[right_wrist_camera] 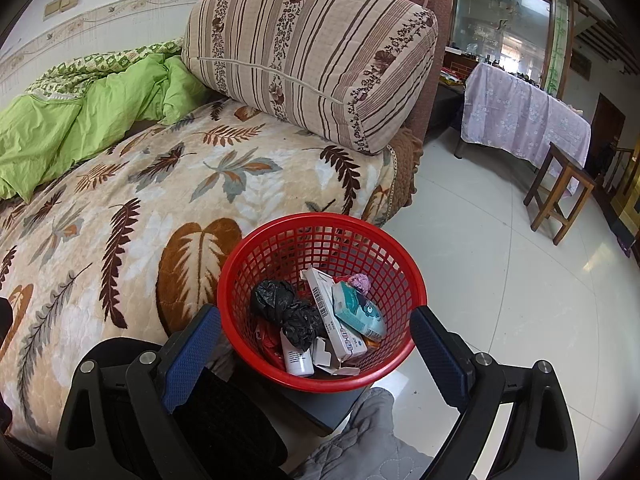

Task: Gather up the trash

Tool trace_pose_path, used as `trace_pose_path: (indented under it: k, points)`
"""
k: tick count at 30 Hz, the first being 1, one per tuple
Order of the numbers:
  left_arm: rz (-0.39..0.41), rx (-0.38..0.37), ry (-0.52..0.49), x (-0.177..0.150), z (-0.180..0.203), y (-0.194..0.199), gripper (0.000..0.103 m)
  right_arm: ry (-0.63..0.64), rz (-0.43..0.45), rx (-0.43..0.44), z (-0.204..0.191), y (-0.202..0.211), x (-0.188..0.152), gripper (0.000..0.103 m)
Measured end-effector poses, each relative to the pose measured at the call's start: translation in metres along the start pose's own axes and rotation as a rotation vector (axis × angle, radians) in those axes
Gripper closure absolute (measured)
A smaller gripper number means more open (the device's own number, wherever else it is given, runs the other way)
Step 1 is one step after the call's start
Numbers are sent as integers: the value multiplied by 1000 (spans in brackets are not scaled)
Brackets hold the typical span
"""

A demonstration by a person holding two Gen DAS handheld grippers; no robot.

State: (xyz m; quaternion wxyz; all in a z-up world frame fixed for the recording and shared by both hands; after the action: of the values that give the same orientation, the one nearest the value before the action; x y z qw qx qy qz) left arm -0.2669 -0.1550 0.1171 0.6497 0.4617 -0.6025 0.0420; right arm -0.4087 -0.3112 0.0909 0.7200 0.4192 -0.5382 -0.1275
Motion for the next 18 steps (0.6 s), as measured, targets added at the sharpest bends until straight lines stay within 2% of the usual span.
trace_pose_path:
  k: [18]
  points:
    - [4,-10,-4,-1,6,1,0,0,-2,0,0,0,0,7]
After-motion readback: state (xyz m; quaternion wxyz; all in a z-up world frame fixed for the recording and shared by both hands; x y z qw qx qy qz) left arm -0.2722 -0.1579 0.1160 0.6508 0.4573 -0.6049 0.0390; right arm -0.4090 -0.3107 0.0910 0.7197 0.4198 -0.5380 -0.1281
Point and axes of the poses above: each gripper's, at about its wrist camera, not at the fingertips, and y roughly against the way its jaws point, z to its right, x to its top, the point moved 3 cm from there along -y, roughly the way its jaws point, and after that the axes turned 2 degrees about -z, right-handed, at the moved point
